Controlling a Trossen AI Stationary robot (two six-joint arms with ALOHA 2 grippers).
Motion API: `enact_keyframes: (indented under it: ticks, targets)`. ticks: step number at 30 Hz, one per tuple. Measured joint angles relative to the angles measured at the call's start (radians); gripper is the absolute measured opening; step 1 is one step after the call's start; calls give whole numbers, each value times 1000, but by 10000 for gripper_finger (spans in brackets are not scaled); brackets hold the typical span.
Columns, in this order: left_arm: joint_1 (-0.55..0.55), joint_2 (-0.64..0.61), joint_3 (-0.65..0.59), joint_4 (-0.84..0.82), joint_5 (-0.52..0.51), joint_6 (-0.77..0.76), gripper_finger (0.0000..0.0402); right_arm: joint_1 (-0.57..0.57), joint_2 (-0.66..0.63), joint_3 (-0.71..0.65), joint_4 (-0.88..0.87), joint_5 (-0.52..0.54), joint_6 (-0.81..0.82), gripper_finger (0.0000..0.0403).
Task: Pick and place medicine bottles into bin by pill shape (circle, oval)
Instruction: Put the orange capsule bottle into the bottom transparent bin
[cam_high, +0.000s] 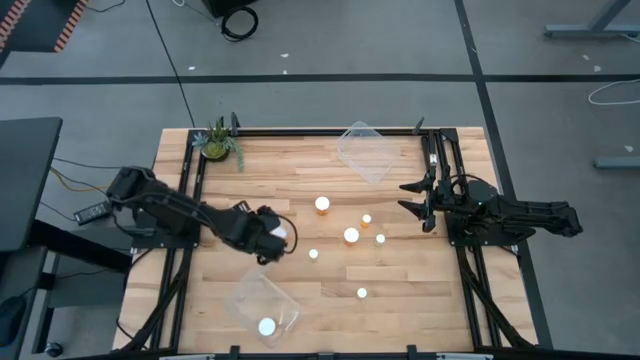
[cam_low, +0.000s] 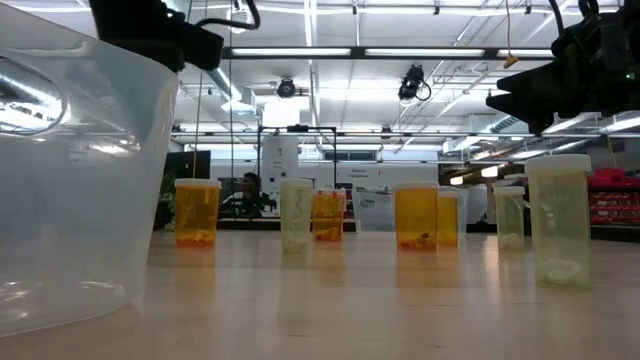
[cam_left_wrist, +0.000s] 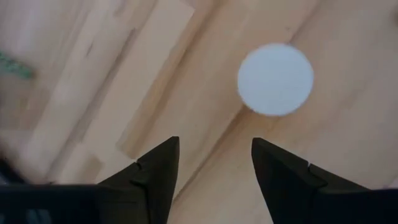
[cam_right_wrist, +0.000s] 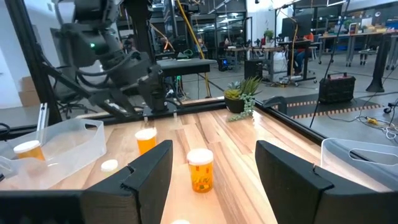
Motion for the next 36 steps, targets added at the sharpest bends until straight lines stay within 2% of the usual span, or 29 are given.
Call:
enact_keyframes:
  ticks: [6, 13, 18, 22, 28, 36]
  targets:
    - [67, 4, -62, 127, 173, 59, 241, 0, 0, 0, 0, 0, 0, 237]
    - [119, 5, -125, 214, 225, 85, 300, 0, 0, 0, 0, 0, 0, 237]
    - [128, 5, -165, 349, 281, 115, 327, 0, 0, 0, 0, 0, 0, 237]
    - [133, 5, -191, 407, 279, 122, 334, 0, 0, 0, 0, 0, 0, 237]
    - [135, 5, -196, 429, 189, 149, 334, 0, 0, 0, 0, 0, 0, 237]
    - [139, 5, -196, 499, 174, 179, 327, 0, 0, 0, 0, 0, 0, 237]
